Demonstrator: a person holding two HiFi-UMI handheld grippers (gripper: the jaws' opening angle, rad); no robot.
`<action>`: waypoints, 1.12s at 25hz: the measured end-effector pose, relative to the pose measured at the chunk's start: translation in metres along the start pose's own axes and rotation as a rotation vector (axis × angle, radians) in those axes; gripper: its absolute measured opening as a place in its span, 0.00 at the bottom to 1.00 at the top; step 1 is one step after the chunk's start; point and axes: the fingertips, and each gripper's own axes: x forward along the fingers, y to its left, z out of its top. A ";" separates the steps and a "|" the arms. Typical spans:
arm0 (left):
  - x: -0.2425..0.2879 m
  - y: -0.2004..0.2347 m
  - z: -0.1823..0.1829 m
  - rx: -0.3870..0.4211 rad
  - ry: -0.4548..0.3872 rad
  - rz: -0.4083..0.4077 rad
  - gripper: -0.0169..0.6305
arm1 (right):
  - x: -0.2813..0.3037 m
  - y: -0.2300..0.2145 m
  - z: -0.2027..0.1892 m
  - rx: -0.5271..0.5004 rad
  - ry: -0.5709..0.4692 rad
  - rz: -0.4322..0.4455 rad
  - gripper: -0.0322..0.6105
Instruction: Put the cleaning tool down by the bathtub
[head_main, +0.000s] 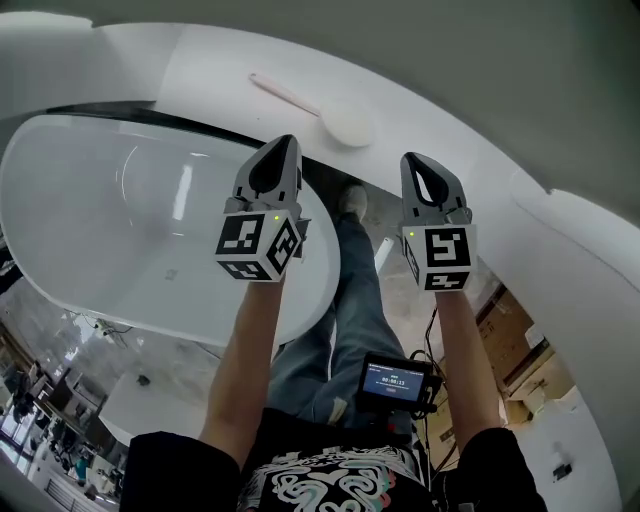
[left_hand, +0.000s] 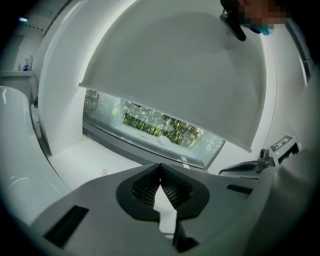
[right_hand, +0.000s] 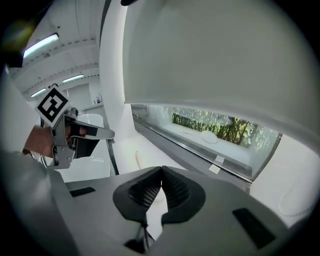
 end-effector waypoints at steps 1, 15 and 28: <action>-0.005 -0.002 0.004 0.021 -0.002 0.002 0.05 | -0.004 0.002 0.005 -0.001 -0.009 -0.004 0.09; -0.088 -0.036 0.079 0.247 -0.082 0.010 0.05 | -0.089 0.013 0.074 0.005 -0.108 -0.103 0.09; -0.165 -0.069 0.139 0.312 -0.188 -0.009 0.05 | -0.180 0.024 0.117 0.029 -0.198 -0.190 0.09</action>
